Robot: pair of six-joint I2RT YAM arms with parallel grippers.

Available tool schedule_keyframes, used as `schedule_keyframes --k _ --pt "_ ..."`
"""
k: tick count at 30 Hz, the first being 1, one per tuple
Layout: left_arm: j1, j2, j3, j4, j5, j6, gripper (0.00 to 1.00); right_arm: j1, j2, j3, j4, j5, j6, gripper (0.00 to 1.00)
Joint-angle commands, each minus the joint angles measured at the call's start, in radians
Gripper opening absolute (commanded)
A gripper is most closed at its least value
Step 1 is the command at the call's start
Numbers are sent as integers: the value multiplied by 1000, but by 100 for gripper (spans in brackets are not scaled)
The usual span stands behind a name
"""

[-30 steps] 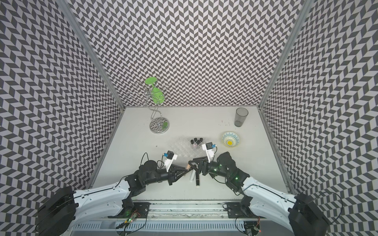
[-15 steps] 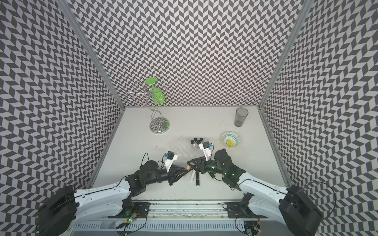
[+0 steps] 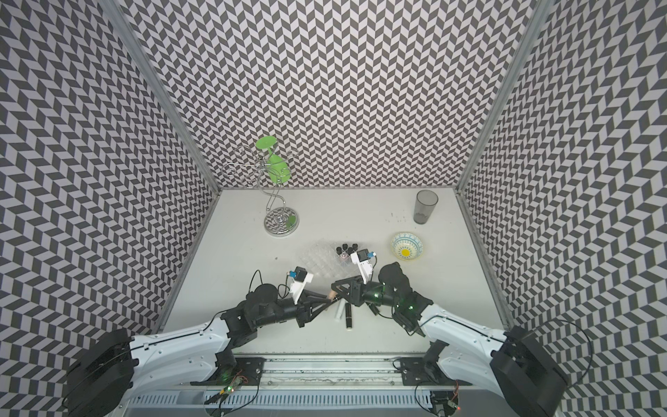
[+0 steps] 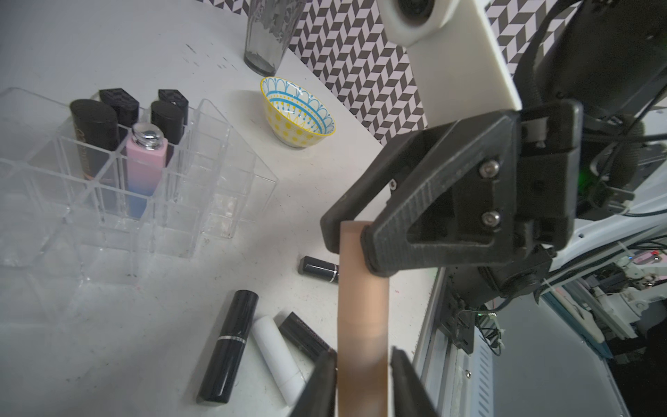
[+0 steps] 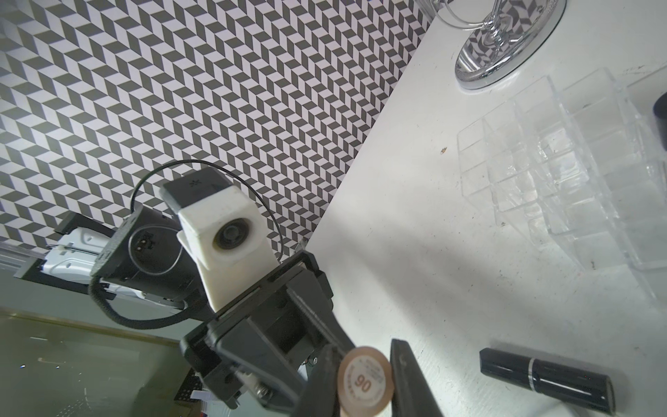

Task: Arrange the lipsticks in the organizer
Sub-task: Adjust the lipstick.

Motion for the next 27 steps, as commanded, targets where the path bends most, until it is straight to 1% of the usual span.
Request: schedule_keyframes --k 1,2,3,5,8,11,15,16,20,24,27 --pt "1 -37 -23 -15 -71 -38 81 -6 0 20 65 42 -40 19" --pt "8 -54 -44 -1 -93 -75 90 -5 -9 19 66 60 -49 19" --pt "15 -73 -80 52 -106 -122 93 -6 -23 18 74 80 -49 18" --pt "21 -103 -149 188 -100 -195 93 -6 -43 18 75 123 -47 18" --pt "21 -118 -219 377 -97 -282 85 -7 -57 31 88 153 -40 16" --pt "22 -106 -264 558 -99 -341 73 -7 -44 41 136 143 -14 16" --pt "23 -107 -283 681 -112 -360 67 -5 -25 24 246 123 34 15" --pt "23 -115 -283 689 -122 -362 67 -5 -16 19 278 114 46 15" --pt "24 -153 -258 614 -149 -349 66 -4 21 11 369 77 82 16" --pt "33 -147 -255 600 -133 -365 63 -2 50 8 439 65 105 16" --pt "41 -119 -263 645 -110 -380 57 1 71 18 465 62 114 16"
